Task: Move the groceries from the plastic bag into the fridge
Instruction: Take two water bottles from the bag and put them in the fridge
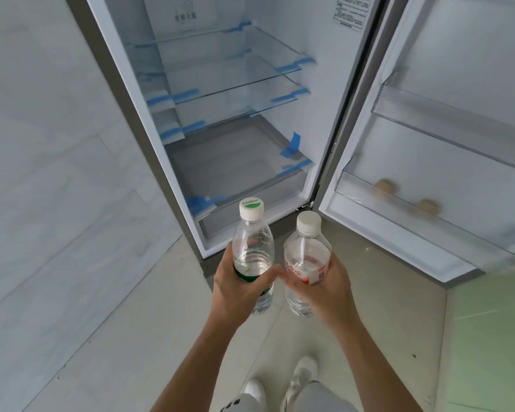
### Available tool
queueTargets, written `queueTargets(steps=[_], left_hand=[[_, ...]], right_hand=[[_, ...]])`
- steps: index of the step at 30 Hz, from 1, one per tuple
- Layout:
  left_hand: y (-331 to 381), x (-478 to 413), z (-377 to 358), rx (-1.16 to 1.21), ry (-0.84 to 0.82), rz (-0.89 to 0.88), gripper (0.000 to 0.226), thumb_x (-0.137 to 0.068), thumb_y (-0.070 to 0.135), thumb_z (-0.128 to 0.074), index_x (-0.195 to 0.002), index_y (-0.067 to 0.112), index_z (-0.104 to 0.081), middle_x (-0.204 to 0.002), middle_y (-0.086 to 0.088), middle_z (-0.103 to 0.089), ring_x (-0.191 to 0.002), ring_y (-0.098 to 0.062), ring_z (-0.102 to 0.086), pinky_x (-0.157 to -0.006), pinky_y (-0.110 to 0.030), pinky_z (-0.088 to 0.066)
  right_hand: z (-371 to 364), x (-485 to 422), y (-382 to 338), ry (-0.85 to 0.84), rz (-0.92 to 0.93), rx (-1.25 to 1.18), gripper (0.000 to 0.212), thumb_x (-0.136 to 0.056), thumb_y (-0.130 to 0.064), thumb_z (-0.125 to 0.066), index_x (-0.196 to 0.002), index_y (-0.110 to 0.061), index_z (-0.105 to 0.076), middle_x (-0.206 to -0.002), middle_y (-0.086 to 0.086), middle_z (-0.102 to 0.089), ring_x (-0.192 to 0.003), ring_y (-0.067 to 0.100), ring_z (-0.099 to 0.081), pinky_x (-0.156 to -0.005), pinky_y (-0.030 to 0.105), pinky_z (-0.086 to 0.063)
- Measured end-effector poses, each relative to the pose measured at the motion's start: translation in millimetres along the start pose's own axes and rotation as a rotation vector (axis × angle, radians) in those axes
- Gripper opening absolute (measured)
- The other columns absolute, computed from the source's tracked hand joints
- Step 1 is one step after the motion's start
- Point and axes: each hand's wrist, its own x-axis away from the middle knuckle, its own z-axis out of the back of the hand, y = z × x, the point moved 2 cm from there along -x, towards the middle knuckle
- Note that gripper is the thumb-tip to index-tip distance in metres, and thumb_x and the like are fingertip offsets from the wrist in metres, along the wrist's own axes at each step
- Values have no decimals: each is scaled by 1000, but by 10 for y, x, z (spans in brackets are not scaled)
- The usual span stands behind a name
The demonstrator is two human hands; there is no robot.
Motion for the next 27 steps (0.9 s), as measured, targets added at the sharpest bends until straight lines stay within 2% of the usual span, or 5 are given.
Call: queueTargets(steps=[4,11,15,20,27], left_hand=[[-1,-268,-39,-29,36,16,52,-62,58,-84,-101,41,-54,-91,22,-68,-85,-1,-67,-73,-17,-54],[64,-872,-165,-42,123,49,52,-68,38,-87,-109,40,-54,-92,16,-67,-88,1,-66,-76,-18,-53],[190,-1268,-289,-27,197,47,55,-61,52,-83,-108,36,-58,-92,17,-67,-87,-7,-68,-79,-32,-58],[441,-1660,-495,-33,277,16,59,-58,60,-85,-104,37,-55,-91,20,-66,-86,-4,-66,-73,-15,-54],[842,-2024,-545,44,402,-14,42,-69,32,-82,-102,31,-57,-89,17,-68,-85,-3,-66,-69,-9,-50]], right_hand=[[-53,-374,42,-25,-3,-5,67,-56,-56,-90,-111,-28,-63,-90,-1,-74,-86,19,-72,-78,39,-60],[-67,-1174,-10,-132,26,-9,53,-63,-39,-91,-106,-25,-64,-89,0,-73,-86,18,-72,-78,34,-58],[-35,-1713,-132,-186,73,16,54,-65,-35,-93,-109,-27,-62,-90,-6,-72,-88,14,-71,-79,32,-58],[6,-2296,-293,-279,127,-10,58,-63,-39,-94,-109,-28,-61,-92,-4,-72,-89,16,-70,-82,34,-60],[-23,-2859,-670,-332,186,-64,63,-63,-42,-87,-117,-34,-57,-98,-12,-71,-95,8,-70,-82,24,-59]])
